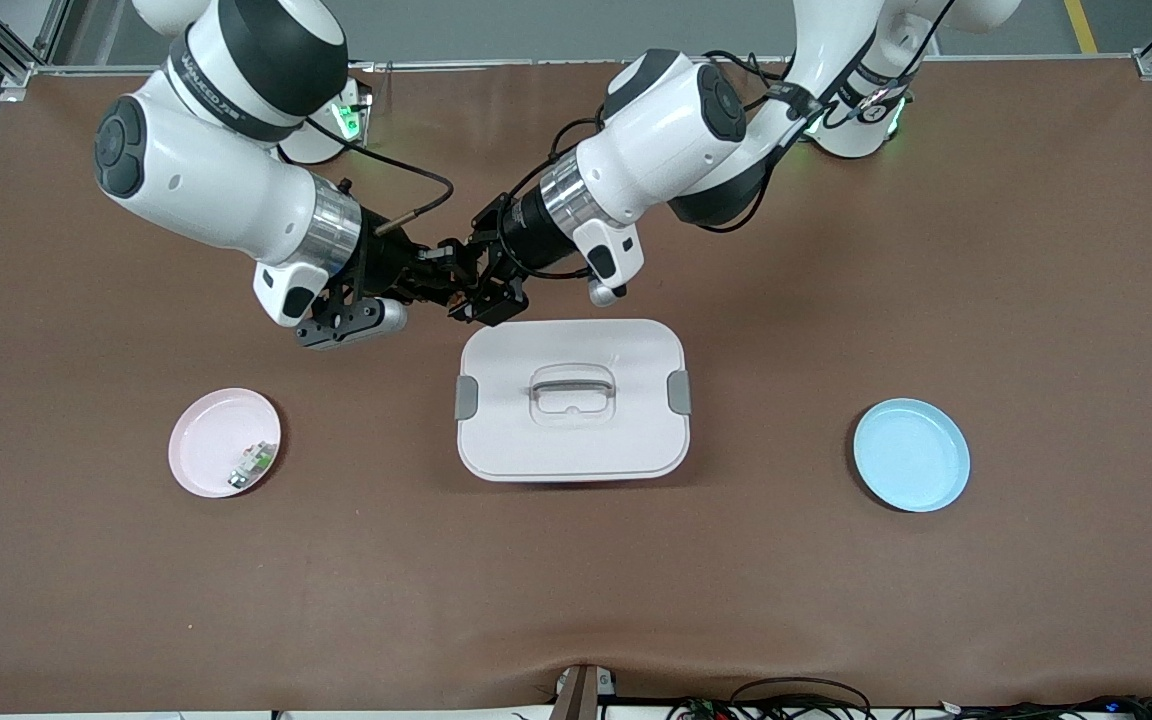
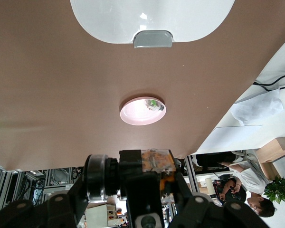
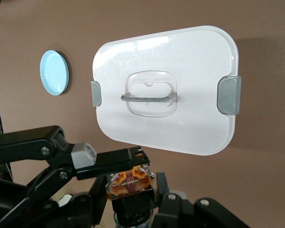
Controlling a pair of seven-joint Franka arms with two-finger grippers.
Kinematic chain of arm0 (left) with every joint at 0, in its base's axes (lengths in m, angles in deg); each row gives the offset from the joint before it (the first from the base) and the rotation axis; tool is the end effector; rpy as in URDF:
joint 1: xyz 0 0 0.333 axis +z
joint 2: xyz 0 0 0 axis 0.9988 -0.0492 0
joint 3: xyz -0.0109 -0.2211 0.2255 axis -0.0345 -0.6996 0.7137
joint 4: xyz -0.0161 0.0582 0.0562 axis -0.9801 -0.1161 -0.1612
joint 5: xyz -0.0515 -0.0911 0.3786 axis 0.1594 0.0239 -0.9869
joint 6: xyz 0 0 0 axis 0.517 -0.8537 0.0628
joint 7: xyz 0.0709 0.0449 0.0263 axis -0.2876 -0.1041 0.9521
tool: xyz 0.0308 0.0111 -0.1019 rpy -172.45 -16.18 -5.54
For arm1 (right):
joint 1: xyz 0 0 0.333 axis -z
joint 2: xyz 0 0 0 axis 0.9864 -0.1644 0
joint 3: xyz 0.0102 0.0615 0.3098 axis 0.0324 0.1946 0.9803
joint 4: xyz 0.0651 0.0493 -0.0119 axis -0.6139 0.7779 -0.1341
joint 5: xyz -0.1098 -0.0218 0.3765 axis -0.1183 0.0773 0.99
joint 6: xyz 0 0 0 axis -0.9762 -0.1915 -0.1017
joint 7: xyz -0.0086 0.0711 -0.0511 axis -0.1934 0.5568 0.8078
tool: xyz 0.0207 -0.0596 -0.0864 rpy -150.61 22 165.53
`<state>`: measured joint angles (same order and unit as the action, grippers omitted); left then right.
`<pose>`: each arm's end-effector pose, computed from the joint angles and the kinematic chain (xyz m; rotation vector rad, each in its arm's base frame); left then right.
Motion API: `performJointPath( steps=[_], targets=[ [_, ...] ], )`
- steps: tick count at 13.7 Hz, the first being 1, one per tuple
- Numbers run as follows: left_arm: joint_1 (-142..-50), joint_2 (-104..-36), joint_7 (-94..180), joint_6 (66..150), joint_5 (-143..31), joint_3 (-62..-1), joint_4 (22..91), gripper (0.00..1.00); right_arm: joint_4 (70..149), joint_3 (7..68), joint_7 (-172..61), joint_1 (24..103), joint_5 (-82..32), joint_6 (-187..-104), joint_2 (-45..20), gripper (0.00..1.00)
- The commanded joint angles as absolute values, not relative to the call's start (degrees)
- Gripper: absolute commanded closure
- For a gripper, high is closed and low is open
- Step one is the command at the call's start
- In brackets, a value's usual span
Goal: Transfer orange switch to right arm and place
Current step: 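Open the left gripper and withdraw while the right gripper carries switch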
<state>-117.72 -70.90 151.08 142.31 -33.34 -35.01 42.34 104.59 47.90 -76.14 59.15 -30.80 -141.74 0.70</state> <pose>0.4998 -0.5351 0.4958 1.6392 1.6729 -0.6164 0.5552 0.3108 0.5292 -2.5909 -0.0145 0.1022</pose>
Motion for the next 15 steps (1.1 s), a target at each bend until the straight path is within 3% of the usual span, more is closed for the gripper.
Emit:
performJointPath(
  steps=[1,2,10,15],
  targets=[
    [-118.1,-70.7,152.0,143.3,-36.0,-35.1,41.5,0.2,104.4,47.5,-77.6,58.5,-34.4,-141.5,0.5,1.0],
    [-118.1,-70.7,152.0,143.3,-36.8,-35.1,41.4,0.0,104.3,47.6,-77.4,58.6,-35.5,-141.4,0.5,1.0],
    [-116.9,-70.0,151.5,142.5,-40.2,-35.1,41.9,0.0,103.6,47.2,-54.5,59.4,-50.6,-139.9,0.1,1.0],
    [-110.5,-66.7,141.2,126.7,-46.7,-35.3,41.9,0.0,103.7,47.2,-33.9,65.3,-59.0,-137.1,-1.7,1.0]
  ],
)
